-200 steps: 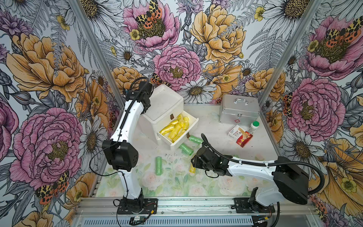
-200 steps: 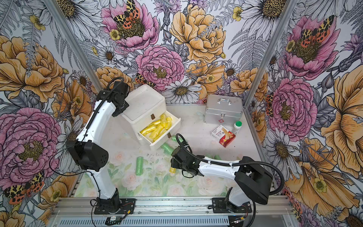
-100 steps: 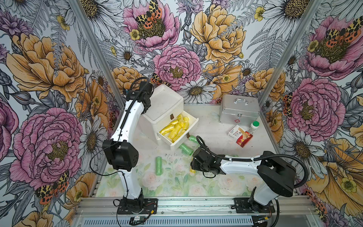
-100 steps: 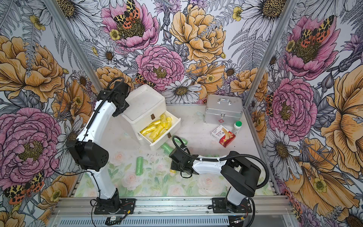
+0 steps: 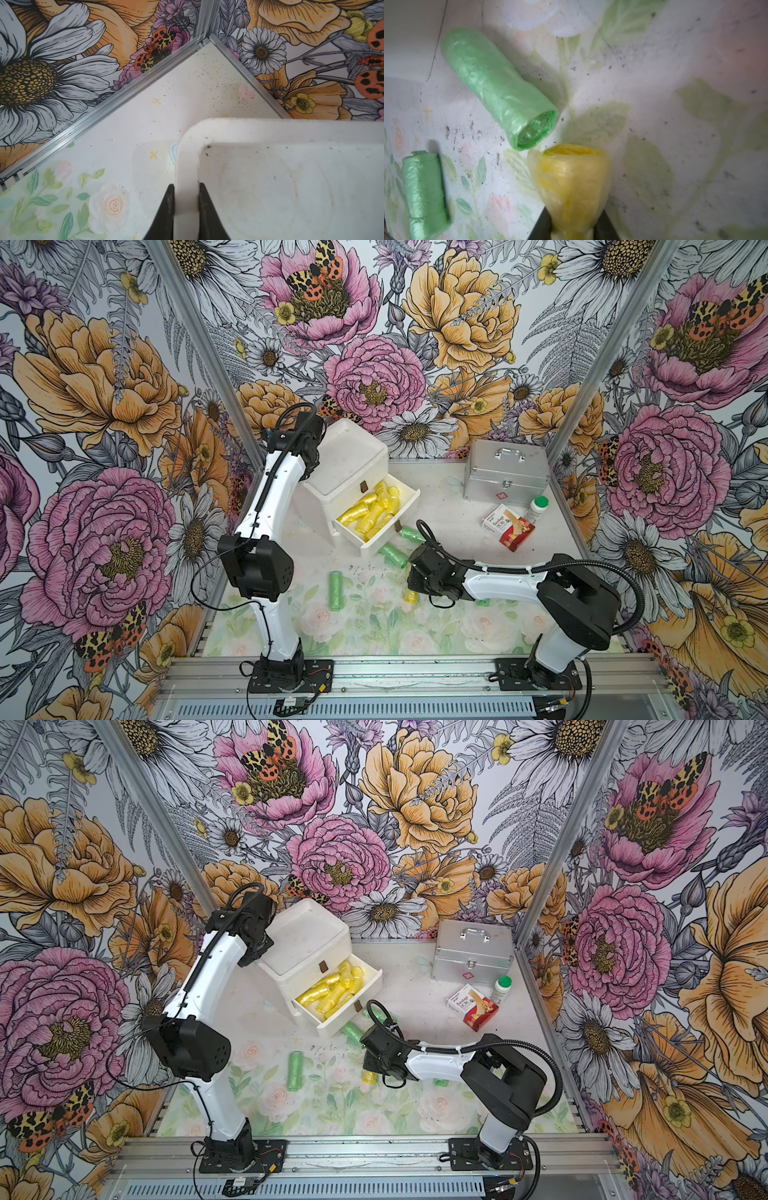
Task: Sort the rolls of trash bags by color and place them into the drawer
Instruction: Pick up the roll of trash bags from the center of the board.
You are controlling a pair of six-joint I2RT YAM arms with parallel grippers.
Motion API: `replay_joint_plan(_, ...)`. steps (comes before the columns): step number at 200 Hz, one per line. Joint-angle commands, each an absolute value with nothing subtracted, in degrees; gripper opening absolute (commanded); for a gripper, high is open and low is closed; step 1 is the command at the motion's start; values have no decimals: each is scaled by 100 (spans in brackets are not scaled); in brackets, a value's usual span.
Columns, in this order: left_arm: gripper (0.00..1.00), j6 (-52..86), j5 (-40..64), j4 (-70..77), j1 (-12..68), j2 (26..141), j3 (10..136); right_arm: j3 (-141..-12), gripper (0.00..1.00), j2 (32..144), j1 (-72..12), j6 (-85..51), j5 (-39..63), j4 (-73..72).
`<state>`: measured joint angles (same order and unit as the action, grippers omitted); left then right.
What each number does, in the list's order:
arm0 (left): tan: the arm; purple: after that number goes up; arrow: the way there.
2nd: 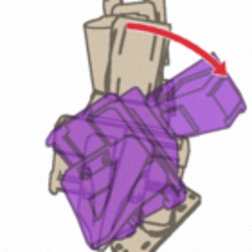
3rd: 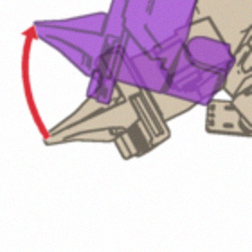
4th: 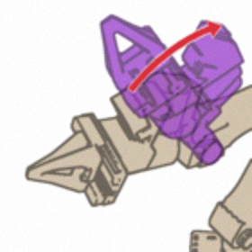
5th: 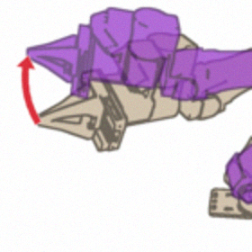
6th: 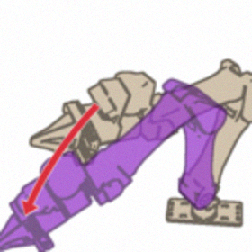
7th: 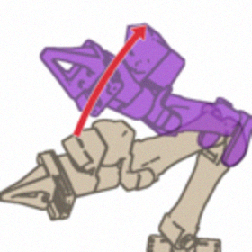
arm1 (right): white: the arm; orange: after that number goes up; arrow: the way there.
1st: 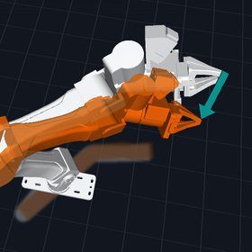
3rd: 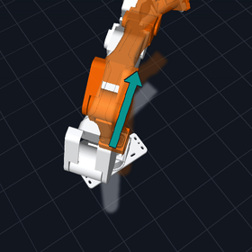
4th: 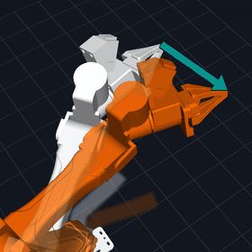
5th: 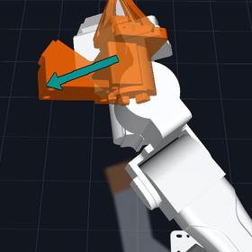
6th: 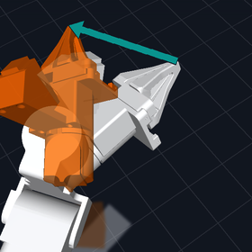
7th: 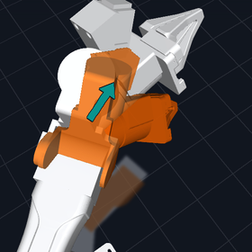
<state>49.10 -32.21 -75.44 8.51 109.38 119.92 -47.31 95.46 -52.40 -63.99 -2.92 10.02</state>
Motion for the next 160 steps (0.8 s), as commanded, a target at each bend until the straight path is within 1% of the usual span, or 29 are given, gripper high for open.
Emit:
replay_joint_plan(1, 0, 4956, -2598, -7875, 914, 11496, 11720, -4629, 24, 9658, -5225, -6372, -329, 1026)
replay_joint_plan(24, 0, 4958, -2596, -7880, 937, 11508, 11725, -4479, 20, 9414, -5238, -6276, -369, 1037)
replay_joint_plan(52, 0, 4981, -2591, -7875, 958, 11522, 11733, -4467, 20, 8967, -5126, -5889, -66, 1149)
replay_joint_plan(95, 0, 4990, -2539, -7875, 993, 11533, 11760, -4959, 19, 8301, -4795, -5436, 288, 1710)
replay_joint_plan(112, 0, 4999, -2537, -7875, 1002, 11501, 11742, -5358, 19, 8149, -4572, -5282, 545, 1852)
replay_joint_plan(115, 0, 4996, -2543, -7875, 1003, 11497, 11742, -5436, 19, 8143, -4409, -5262, 604, 1867)
replay_joint_plan(131, 0, 5000, -2545, -7875, 1017, 11463, 11729, -5978, 19, 8188, -4088, -5172, 888, 1914)
replay_joint_plan(160, 0, 5012, -2535, -7875, 1041, 11435, 11733, -7334, 19, 8812, -3735, -5082, 1354, 2002)
